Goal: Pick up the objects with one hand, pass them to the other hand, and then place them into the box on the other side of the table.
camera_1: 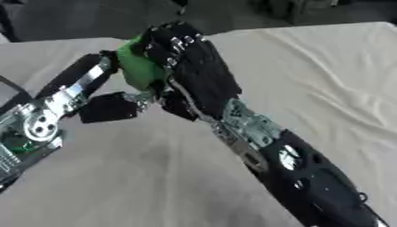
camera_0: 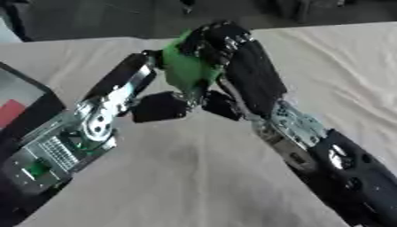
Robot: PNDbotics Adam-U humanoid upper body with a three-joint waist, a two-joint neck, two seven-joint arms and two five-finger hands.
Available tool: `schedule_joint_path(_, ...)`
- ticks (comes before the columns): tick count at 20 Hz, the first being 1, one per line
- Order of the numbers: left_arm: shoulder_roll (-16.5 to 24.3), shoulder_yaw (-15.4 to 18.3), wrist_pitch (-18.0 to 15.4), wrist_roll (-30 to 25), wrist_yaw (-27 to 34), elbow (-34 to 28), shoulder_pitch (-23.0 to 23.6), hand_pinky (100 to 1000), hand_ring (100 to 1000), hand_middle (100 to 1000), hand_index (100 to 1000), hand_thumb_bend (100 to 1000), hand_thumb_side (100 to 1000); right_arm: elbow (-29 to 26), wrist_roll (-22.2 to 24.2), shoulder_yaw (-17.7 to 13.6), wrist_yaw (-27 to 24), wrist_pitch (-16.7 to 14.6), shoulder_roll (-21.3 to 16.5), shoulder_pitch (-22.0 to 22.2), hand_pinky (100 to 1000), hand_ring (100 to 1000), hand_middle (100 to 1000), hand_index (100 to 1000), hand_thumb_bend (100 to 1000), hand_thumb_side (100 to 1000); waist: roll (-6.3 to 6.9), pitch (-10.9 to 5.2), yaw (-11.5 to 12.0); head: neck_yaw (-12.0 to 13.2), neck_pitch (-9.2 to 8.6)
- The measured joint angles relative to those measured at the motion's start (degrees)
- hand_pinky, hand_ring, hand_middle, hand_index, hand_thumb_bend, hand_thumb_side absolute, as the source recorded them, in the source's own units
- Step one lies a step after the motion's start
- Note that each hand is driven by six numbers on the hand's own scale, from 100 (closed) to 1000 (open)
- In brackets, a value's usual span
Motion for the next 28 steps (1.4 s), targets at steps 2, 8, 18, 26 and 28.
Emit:
schedule_joint_path(2,0.0,-0.11,0.07,0.81,0.86,0.0,0.0,886,790,569,576,100,278,0.0,0.0,0.0,0.0,0.01,0.0,0.0,645,606,512,652,100,100,0.0,0.0,-0.01,0.02,-0.02)
schedule_joint_path(8,0.0,-0.34,-0.11,2.0,2.56,-0.01,0.0,851,756,534,481,100,281,0.0,0.04,0.0,0.03,0.36,0.0,0.01,668,620,531,665,100,100,0.0,0.0,-0.01,0.19,-0.14)
schedule_joint_path(18,0.99,-0.29,-1.36,3.2,4.78,0.02,0.23,821,712,495,392,100,267,0.36,3.86,-0.04,4.15,5.53,0.0,0.05,841,821,767,872,591,100,-0.02,0.0,-0.18,0.51,-0.21)
schedule_joint_path(26,2.28,0.05,-1.63,4.7,5.4,1.39,1.04,811,695,479,377,100,264,1.16,10.84,-0.52,9.4,9.76,-0.31,0.05,903,870,813,964,658,100,-0.06,0.0,-0.24,0.64,-0.21)
schedule_joint_path(28,2.28,0.19,-1.66,5.18,5.4,1.83,1.09,810,694,477,376,100,265,1.14,11.94,-0.52,9.63,9.8,-0.31,0.05,906,871,815,966,647,100,-0.06,0.0,-0.27,0.75,-0.21)
